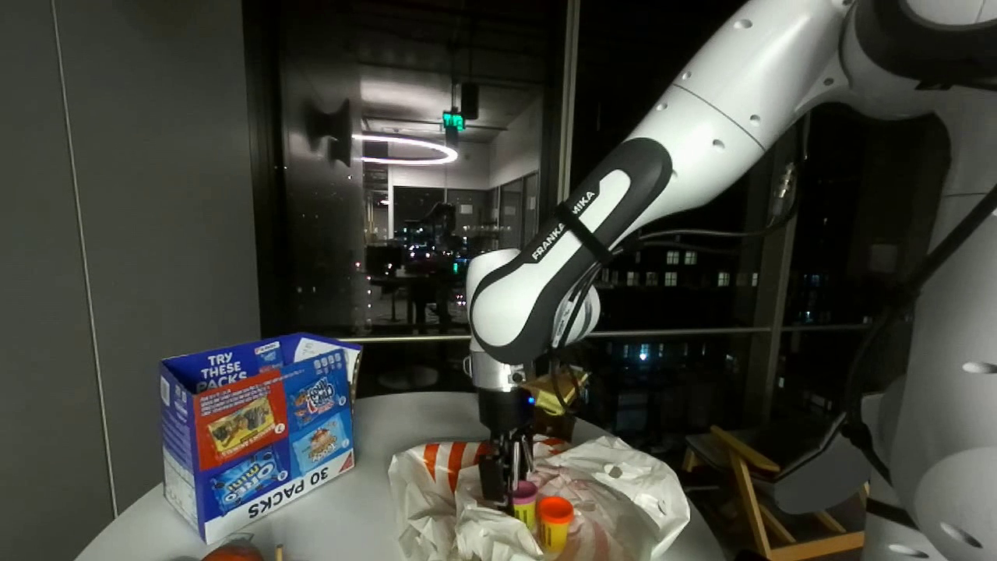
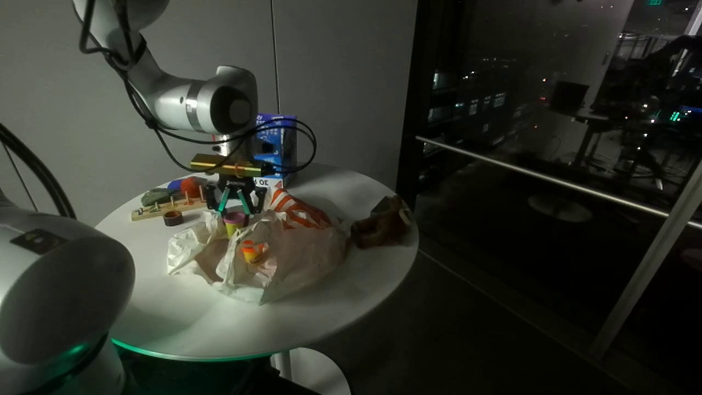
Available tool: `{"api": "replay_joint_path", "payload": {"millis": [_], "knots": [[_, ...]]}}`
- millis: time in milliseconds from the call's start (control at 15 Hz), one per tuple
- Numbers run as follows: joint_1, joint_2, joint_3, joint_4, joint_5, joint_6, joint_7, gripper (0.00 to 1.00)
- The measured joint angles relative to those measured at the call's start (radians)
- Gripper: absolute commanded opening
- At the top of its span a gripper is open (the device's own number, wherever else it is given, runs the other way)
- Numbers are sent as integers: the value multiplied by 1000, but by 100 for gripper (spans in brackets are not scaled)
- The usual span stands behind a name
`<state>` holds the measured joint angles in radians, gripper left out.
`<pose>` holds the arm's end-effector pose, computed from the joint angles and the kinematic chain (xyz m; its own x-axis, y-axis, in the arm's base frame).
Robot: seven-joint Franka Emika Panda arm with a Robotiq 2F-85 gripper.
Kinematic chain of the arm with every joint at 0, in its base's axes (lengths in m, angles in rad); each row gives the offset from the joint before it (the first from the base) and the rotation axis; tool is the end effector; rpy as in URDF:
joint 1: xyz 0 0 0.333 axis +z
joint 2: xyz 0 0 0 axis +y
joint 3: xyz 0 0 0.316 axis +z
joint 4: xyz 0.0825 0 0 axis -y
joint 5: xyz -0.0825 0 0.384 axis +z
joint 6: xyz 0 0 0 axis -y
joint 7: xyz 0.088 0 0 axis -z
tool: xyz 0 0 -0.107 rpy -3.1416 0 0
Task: Put the two yellow containers in the plastic, then lift the plastic
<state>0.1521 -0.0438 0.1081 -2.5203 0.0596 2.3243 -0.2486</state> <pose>0.4262 0.1143 0.2819 0.8832 0.4476 -0.1399 0.4424 -0.8942 -0.0685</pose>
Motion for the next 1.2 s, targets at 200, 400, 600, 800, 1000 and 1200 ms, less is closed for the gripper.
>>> {"api": "replay_joint_path", "payload": {"millis": [200,400,600,800,1000,1200], "knots": [[-2,52,0,0,21,30,-10,74],[-8,82,0,9,30,33,-13,88],[-9,88,3,28,28,33,-14,100],[-8,70,14,55,8,32,-13,100],[-2,32,32,72,16,22,-34,100],[16,1,46,74,174,11,-168,100]]}}
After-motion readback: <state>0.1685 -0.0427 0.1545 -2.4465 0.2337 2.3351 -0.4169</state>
